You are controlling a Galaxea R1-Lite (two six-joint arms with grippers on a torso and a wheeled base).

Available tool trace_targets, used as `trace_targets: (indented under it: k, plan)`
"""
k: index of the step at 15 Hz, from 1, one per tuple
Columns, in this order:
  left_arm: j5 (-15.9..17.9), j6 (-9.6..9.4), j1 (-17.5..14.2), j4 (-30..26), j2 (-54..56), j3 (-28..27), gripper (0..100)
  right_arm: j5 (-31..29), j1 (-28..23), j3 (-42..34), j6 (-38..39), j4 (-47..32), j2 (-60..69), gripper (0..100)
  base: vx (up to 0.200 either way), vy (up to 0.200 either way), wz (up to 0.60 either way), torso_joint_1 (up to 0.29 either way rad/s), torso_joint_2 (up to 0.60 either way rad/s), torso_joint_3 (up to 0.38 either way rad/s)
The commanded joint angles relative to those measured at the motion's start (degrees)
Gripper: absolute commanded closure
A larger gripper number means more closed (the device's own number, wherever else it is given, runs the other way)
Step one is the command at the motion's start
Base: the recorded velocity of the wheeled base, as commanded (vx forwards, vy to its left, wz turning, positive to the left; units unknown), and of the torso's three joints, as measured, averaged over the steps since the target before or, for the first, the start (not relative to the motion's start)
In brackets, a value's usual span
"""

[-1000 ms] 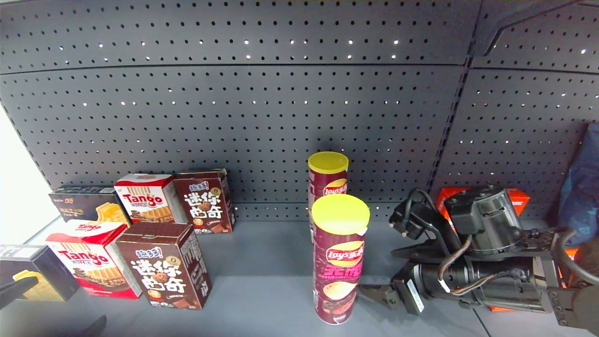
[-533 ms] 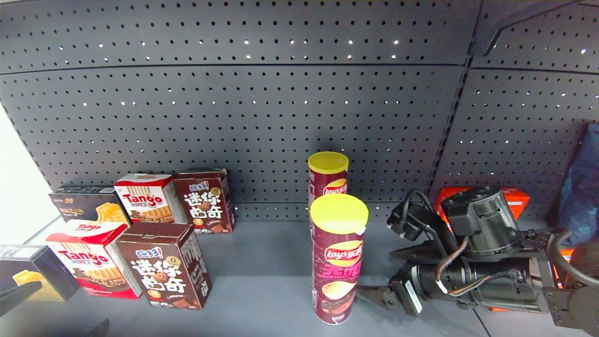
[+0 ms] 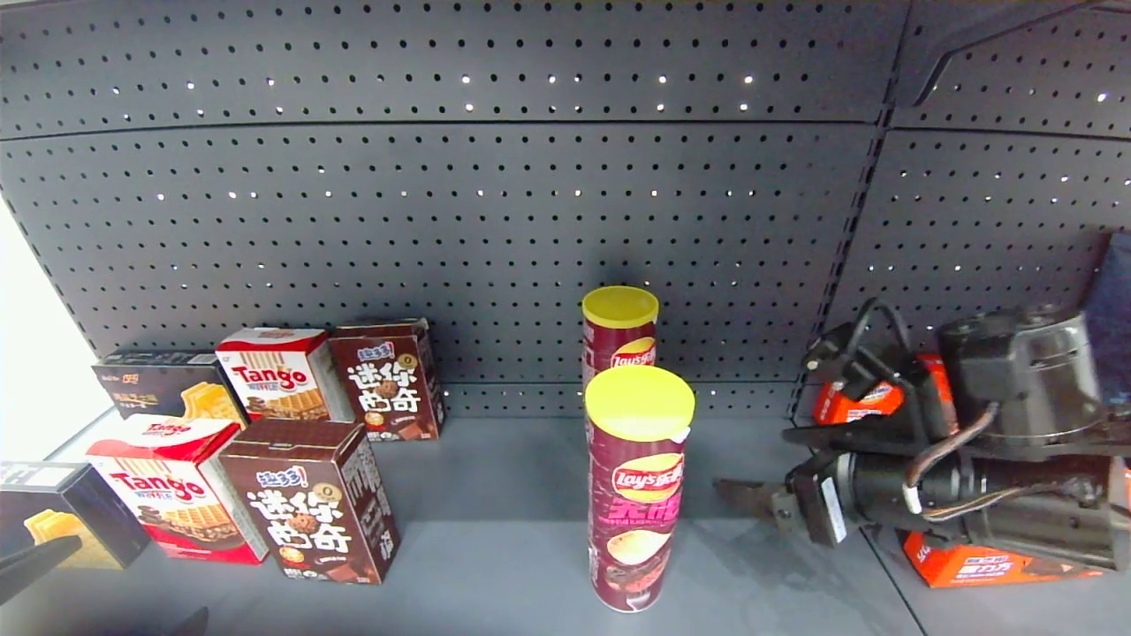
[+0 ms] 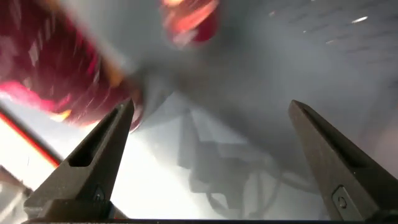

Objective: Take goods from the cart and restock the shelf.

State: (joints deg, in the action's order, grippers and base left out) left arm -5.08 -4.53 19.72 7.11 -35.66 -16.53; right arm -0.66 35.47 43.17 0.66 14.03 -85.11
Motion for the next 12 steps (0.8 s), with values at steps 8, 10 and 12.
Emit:
trace_targets:
  k: [8,10,12]
  plan:
    - [-4.9,-3.11,-0.2,-0.5,12.1,9.1,0,-1.1,-40.4,-27.3,0.0,-0.2,51.6,0,0.000,0.000,0.00,0.000,0.00,0.000]
    - [-8.3,-3.38,-1.4,-0.5,13.8,11.8,0,-0.9,-46.0,-33.9,-0.1,-0.8,61.2,0,0.000,0.000,0.00,0.000,0.00,0.000]
    - [-9.7,-3.38,-3.3,-0.5,15.2,14.3,0,-0.8,-48.5,-38.9,-0.1,-5.5,70.4,0,0.000,0.000,0.00,0.000,0.00,0.000]
